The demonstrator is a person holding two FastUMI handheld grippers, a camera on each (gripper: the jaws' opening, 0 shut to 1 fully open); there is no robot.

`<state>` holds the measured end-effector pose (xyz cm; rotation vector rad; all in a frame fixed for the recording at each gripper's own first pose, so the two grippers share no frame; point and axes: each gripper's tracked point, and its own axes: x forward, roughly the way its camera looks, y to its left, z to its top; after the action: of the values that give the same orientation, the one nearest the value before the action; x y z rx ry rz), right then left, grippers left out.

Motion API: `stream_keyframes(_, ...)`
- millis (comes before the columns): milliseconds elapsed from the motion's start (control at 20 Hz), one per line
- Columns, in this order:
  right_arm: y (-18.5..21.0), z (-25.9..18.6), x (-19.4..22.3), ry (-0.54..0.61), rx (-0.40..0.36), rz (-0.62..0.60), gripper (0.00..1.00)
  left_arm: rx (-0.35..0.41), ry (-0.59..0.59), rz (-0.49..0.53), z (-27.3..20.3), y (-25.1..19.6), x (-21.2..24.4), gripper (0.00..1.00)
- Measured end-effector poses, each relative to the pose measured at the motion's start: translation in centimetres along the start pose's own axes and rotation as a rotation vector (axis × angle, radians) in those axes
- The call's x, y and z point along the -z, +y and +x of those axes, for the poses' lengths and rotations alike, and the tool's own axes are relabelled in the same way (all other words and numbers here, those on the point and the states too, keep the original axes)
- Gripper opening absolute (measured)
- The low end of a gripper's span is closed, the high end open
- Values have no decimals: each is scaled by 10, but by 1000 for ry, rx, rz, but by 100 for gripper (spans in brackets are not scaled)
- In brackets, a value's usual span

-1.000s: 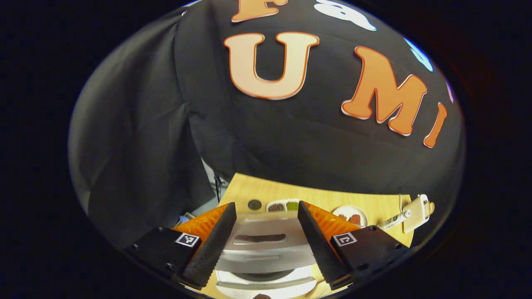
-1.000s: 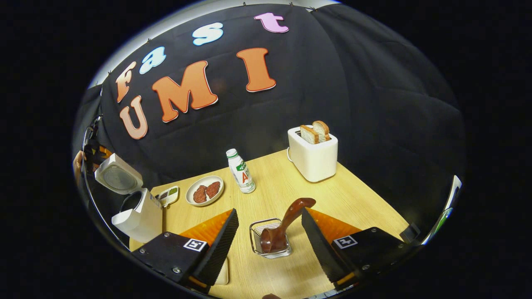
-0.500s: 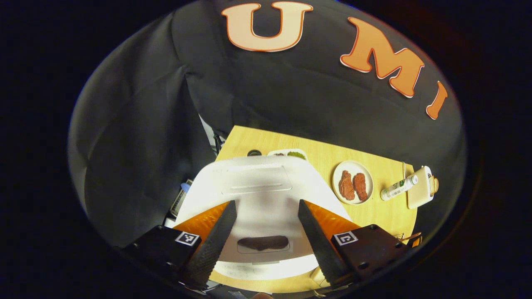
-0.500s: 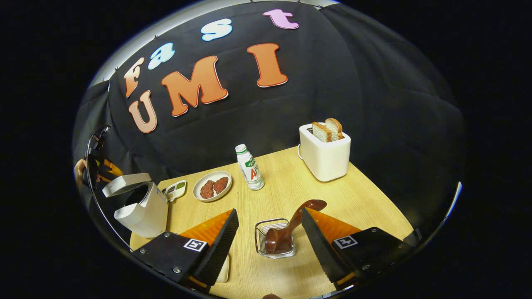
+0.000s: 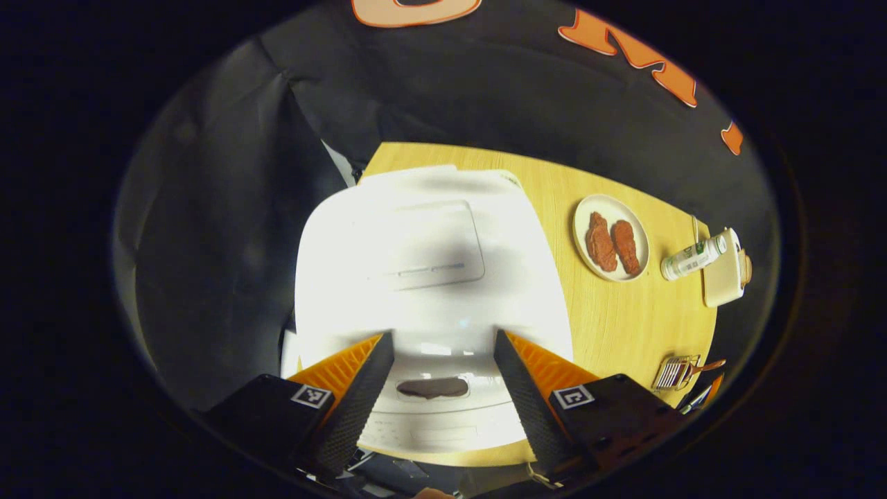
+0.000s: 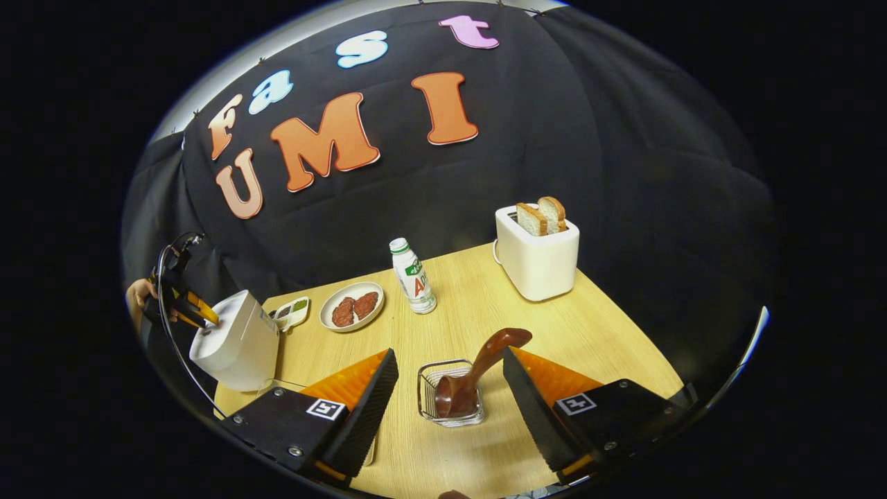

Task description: Close the left gripper, press the button to open the rice cooker; take a wooden spoon from the chopstick holder with the right hand, scoop a spoonful of rice and pour it into the rice cooker, then put the wooden spoon back into the chopstick holder.

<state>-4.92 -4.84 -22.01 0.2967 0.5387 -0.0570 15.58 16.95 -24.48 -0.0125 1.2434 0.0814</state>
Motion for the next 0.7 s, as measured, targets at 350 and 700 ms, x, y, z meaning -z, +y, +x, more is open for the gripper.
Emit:
stream_keyframes(350, 18, -12, -38, -77, -21, -82, 95, 5, -302, -44, -44, -4, -26, 100)
stream_keyframes(700, 69, -23, -99, -239, -96, -150, 95, 49, -793, -30, -172, -32, -39, 100)
